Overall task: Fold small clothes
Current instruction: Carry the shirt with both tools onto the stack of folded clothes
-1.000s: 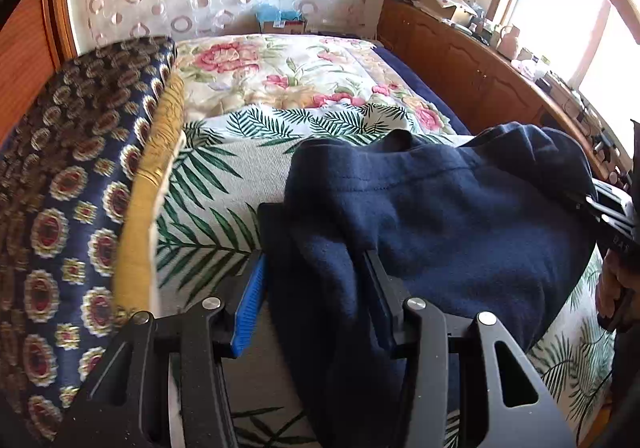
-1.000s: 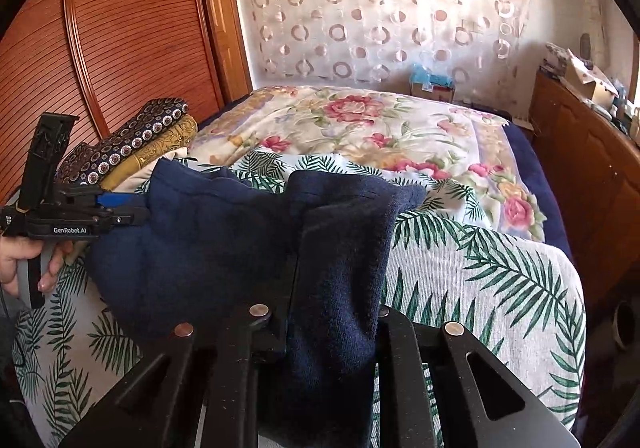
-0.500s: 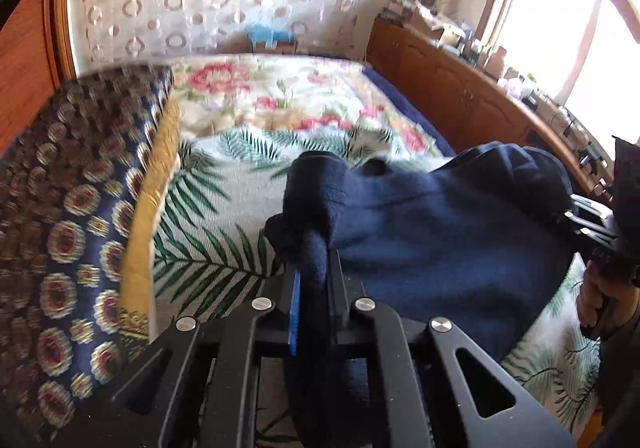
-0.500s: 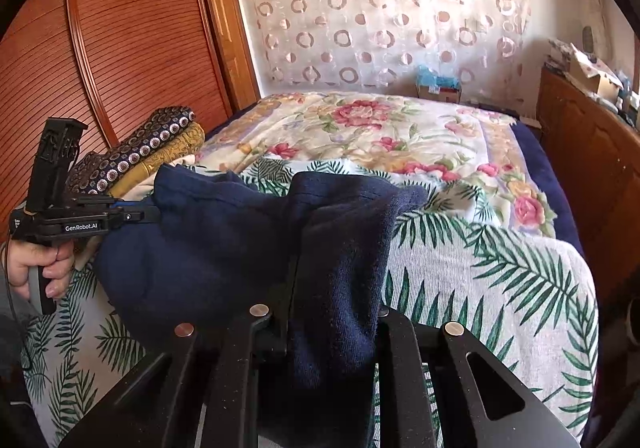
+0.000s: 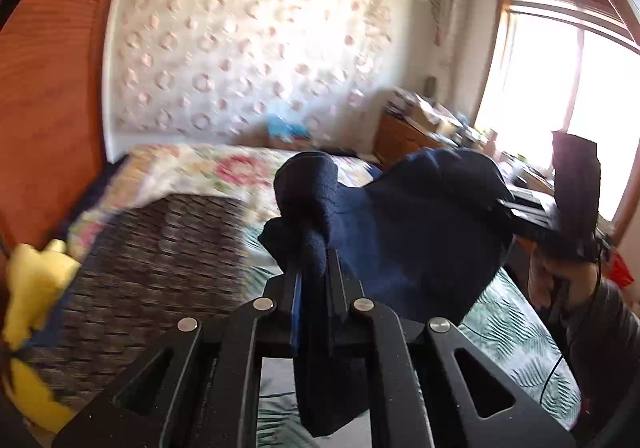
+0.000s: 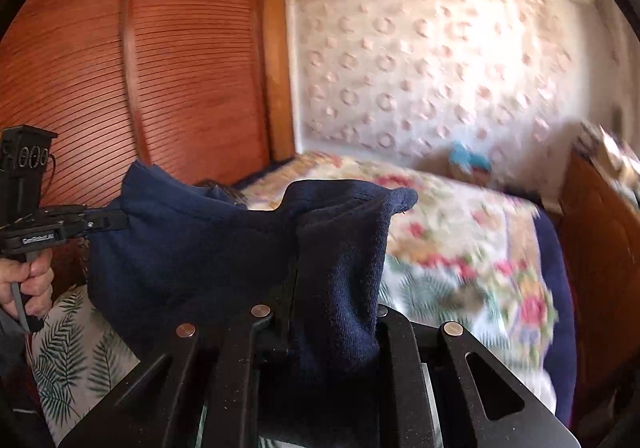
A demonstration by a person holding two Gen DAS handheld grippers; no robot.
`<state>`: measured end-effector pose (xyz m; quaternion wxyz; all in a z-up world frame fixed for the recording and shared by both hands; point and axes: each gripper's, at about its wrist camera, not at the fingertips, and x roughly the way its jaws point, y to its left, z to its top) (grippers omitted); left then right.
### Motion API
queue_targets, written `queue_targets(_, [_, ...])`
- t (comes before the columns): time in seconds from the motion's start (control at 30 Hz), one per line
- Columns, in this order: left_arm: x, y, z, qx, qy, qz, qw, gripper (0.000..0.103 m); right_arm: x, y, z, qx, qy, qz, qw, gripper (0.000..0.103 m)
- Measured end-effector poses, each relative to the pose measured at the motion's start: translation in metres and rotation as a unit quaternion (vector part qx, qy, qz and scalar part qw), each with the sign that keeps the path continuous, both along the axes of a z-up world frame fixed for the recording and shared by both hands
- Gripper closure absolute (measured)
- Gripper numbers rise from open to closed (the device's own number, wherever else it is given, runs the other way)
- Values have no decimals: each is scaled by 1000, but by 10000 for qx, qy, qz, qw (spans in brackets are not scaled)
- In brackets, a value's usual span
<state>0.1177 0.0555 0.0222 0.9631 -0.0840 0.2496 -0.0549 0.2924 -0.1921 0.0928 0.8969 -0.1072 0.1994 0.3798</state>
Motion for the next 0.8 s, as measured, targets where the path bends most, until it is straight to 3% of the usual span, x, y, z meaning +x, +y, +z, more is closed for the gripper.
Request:
queue_targets(0.17, [-32, 42, 6, -32, -197, 692, 9974, 93, 23, 88, 31, -283, -377, 833, 9954, 87])
queue_targets(0.3, [-59, 67, -5, -157, -281, 1220, 9920, 93, 39, 165, 43, -448, -549, 1367, 9881, 87])
queue_targets(0.4, [-67, 75, -28, -319, -97, 1461, 9887, 93, 51, 219, 42, -551, -567, 1655, 9830, 87])
queue_targets(0.47, [-66, 78, -41, -258, 78, 1622, 9864, 93, 64, 250, 32, -616, -341, 1828, 9806, 87])
queue_targets(0.57, [-62, 89, -57, -277, 326, 1834, 9821, 93, 91, 285, 14, -837, 34, 1566, 9841, 81])
queue_targets(0.63, [-62, 93, -59, -203, 386, 1942, 9800, 93, 101, 295, 10, -899, 158, 1213, 9884, 67])
queue_targets(0.8, [-69, 92, -58, 47, 311, 1996, 9794, 81, 88, 290, 12, -739, -42, 769, 9943, 57])
